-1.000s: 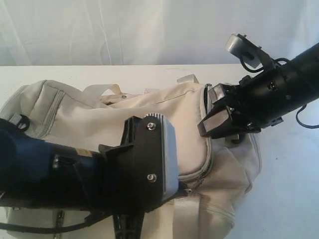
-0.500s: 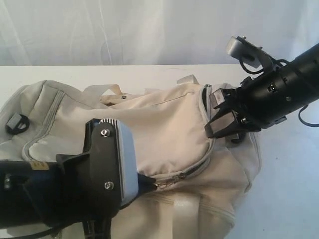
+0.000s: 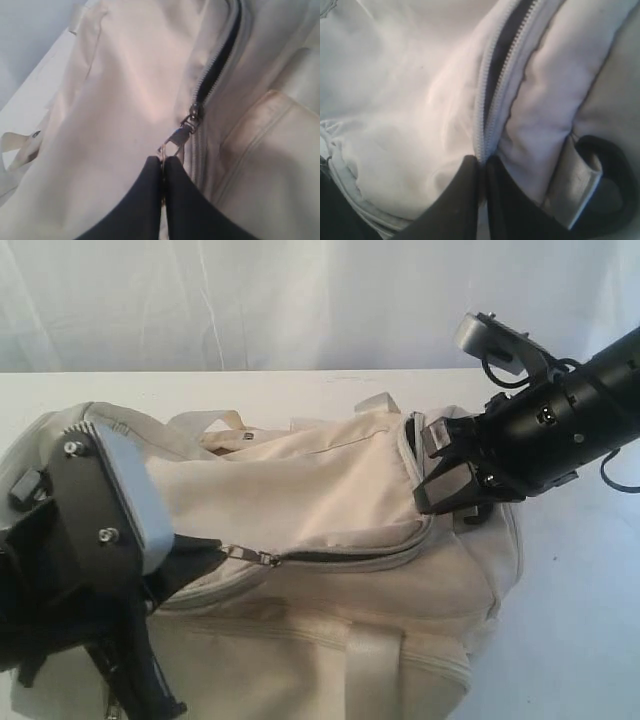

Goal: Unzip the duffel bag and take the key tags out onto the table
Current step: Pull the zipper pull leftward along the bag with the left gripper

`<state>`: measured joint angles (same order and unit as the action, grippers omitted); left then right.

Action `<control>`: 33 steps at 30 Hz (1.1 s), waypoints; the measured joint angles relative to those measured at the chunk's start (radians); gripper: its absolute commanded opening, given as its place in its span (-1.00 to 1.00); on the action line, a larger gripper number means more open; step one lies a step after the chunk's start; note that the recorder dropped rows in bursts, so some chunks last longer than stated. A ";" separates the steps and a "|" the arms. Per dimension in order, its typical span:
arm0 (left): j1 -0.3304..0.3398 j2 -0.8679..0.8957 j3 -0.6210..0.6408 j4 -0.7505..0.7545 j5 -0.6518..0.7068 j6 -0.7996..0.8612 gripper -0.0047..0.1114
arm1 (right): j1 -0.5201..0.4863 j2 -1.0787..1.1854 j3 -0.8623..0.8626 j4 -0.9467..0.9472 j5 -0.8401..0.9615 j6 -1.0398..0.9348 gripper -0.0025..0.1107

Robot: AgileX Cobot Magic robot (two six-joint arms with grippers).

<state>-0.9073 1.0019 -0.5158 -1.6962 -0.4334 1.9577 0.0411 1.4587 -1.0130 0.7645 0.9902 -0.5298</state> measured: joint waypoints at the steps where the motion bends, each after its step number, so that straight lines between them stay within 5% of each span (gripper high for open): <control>1: 0.000 -0.018 0.001 -0.008 -0.007 0.000 -0.92 | 0.000 0.000 0.000 0.000 0.000 0.002 -0.96; 14: -0.004 -0.094 0.016 -0.028 -0.286 0.000 -0.92 | 0.000 0.000 0.000 -0.033 -0.007 0.034 -0.96; 24: -0.005 -0.110 0.018 -0.029 -0.660 0.000 -0.92 | 0.000 0.000 0.000 -0.033 -0.016 0.034 -0.96; 33: -0.005 -0.159 0.023 -0.029 -0.727 0.000 -0.92 | 0.000 0.000 0.000 -0.033 -0.016 0.034 -0.96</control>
<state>-0.9125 0.8433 -0.4931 -1.7253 -1.1603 1.9577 0.0411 1.4587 -1.0130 0.7314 0.9745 -0.4962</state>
